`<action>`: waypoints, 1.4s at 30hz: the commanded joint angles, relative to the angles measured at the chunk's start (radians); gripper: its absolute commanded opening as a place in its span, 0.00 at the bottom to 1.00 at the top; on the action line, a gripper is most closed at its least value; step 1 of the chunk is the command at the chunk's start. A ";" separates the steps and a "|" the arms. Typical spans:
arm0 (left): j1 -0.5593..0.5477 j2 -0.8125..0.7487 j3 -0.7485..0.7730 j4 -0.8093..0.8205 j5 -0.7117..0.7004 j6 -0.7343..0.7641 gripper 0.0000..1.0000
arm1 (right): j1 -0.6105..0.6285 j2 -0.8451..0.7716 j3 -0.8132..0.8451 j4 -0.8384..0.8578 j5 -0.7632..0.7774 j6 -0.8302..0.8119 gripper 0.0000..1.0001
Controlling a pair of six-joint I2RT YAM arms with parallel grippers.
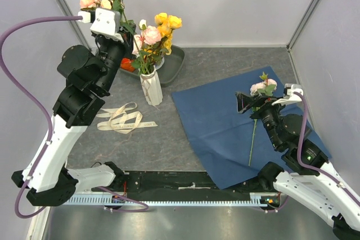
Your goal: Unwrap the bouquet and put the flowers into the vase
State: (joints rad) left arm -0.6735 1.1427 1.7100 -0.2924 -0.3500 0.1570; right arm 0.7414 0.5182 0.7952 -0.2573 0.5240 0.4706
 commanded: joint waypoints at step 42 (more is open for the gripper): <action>0.075 0.042 -0.492 0.231 -0.195 -0.171 0.18 | 0.000 -0.014 -0.030 -0.036 0.037 -0.015 0.98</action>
State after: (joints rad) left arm -0.6048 1.1858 1.2362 -0.0914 -0.4938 0.0601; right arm 0.7414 0.4927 0.7776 -0.2989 0.5396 0.4664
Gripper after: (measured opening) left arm 0.099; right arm 0.982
